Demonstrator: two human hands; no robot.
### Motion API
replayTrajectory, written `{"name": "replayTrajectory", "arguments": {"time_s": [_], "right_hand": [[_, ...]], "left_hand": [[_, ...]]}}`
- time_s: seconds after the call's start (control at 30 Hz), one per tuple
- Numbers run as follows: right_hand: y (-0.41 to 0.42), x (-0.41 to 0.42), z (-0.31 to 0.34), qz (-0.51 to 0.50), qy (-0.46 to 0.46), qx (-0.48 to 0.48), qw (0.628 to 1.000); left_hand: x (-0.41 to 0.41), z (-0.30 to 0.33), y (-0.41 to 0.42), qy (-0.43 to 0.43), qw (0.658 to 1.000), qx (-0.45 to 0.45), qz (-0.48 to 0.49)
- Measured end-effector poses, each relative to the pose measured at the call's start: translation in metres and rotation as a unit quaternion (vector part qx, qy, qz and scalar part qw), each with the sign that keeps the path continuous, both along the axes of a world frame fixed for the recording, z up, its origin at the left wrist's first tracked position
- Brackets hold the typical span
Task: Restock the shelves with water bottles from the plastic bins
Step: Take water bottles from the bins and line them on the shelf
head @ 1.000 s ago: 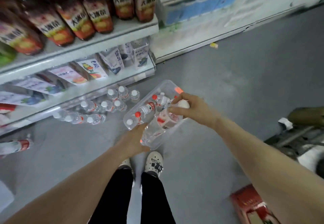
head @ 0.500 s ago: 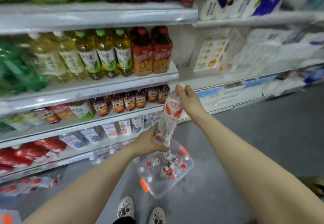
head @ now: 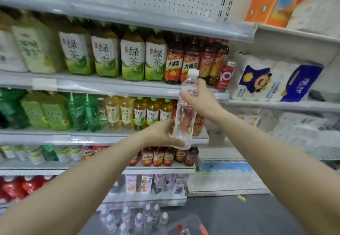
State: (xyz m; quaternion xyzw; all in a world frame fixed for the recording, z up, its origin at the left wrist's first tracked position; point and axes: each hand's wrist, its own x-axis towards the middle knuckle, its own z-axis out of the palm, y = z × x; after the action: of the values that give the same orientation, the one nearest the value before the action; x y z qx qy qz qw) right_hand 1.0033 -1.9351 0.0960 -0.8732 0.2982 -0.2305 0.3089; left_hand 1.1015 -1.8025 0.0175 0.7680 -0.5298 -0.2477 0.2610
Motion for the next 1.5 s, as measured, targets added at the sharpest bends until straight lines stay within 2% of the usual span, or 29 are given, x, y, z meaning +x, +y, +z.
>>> {"name": "replayTrajectory", "arguments": {"time_s": [0.13, 0.27, 0.43, 0.53, 0.67, 0.9, 1.2, 1.5], "right_hand": [[-0.001, 0.037, 0.091, 0.034, -0.034, -0.075, 0.996], [-0.003, 0.082, 0.180, 0.040, -0.085, -0.125, 0.988], [-0.021, 0.144, 0.264, 0.043, -0.197, -0.099, 0.975], [-0.036, 0.181, 0.297, 0.020, -0.224, -0.109, 0.968], [-0.054, 0.228, 0.313, -0.004, -0.254, -0.128, 0.959], [-0.088, 0.309, 0.299, -0.017, -0.247, -0.160, 0.956], [-0.115, 0.374, 0.285, -0.018, -0.266, -0.160, 0.951], [-0.126, 0.387, 0.288, -0.041, -0.219, -0.214, 0.951]], "left_hand": [[0.043, 0.095, 0.005, -0.095, 0.995, -0.030, 0.014], [0.094, 0.186, 0.011, -0.233, 0.967, -0.094, 0.046], [0.166, 0.270, 0.012, -0.346, 0.917, -0.152, 0.125], [0.217, 0.297, 0.001, -0.369, 0.895, -0.174, 0.182], [0.275, 0.309, -0.024, -0.365, 0.885, -0.183, 0.226], [0.344, 0.303, -0.076, -0.334, 0.905, -0.114, 0.239], [0.379, 0.300, -0.114, -0.215, 0.934, -0.083, 0.272], [0.381, 0.291, -0.119, -0.217, 0.929, -0.101, 0.282]]}}
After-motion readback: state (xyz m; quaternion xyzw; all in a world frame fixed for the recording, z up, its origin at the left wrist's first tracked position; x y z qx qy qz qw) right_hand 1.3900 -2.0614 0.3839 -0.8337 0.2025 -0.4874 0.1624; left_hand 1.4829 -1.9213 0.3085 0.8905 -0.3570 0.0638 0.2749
